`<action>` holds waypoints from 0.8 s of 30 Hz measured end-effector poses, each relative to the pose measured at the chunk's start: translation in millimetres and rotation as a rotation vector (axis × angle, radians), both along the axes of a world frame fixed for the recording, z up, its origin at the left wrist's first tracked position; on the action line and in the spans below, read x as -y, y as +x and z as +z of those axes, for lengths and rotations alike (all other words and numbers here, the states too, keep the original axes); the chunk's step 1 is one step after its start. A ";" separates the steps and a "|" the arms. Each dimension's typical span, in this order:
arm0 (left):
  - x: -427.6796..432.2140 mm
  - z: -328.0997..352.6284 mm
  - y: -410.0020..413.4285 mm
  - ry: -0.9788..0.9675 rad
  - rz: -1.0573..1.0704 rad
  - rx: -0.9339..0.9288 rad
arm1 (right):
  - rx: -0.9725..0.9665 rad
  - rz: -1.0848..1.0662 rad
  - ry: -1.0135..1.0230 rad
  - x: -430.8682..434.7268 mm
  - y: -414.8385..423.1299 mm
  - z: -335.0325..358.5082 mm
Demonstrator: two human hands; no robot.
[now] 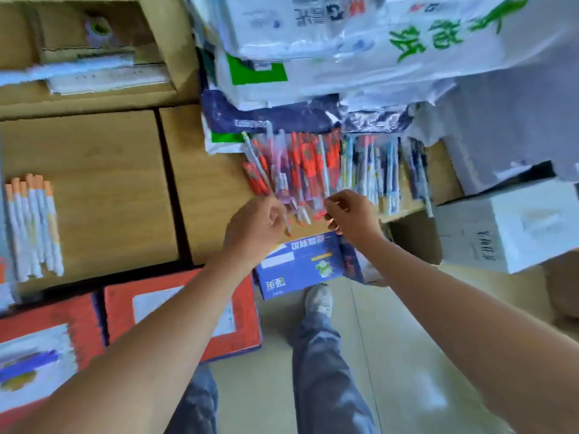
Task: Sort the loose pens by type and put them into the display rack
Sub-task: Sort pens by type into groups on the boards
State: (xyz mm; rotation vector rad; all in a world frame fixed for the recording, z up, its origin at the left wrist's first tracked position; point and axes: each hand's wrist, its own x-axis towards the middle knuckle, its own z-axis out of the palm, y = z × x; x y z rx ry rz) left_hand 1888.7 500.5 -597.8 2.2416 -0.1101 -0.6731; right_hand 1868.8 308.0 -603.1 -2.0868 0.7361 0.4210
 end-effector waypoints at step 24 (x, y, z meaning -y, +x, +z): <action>246.0 -62.0 22.0 0.152 -0.215 -0.036 | -0.177 0.145 -0.330 208.3 18.3 -63.3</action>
